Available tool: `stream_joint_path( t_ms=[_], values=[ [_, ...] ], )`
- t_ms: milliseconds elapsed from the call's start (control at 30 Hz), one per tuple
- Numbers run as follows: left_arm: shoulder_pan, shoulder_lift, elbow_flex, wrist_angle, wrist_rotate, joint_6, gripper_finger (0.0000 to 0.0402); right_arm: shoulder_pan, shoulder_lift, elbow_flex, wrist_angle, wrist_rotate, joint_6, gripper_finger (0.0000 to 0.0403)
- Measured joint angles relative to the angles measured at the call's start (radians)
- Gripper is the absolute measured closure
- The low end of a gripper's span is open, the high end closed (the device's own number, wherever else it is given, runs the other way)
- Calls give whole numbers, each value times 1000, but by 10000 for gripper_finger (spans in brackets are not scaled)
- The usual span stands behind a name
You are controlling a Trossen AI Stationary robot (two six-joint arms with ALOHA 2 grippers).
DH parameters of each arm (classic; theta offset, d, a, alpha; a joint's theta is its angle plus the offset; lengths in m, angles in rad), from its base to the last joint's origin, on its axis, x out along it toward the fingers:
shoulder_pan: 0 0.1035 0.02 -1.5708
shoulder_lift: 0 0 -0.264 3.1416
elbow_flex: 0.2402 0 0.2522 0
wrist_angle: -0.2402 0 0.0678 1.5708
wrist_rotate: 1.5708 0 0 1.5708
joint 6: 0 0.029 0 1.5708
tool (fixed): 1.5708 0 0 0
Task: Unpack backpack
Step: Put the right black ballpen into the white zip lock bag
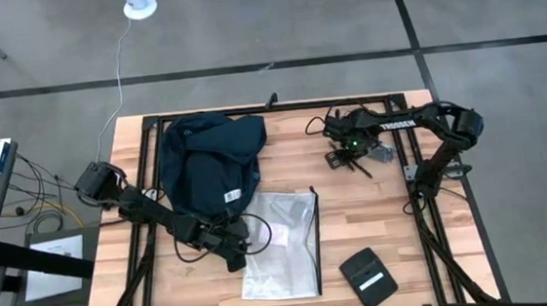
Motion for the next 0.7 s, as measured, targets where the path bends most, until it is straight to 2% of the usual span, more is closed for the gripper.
stream_joint_path(
  t_ms=[133,267,400,700],
  values=[
    [0,0,0,0,0,3,250,22,-19,-1,-5,15,2,330],
    [0,0,0,-1,1,4,250,52,-23,0,-23,36,5,382],
    [0,0,1,-1,0,5,250,102,-25,18,-64,47,14,400],
    [0,0,6,-3,0,15,250,208,-108,34,-86,9,81,402]
  ],
)
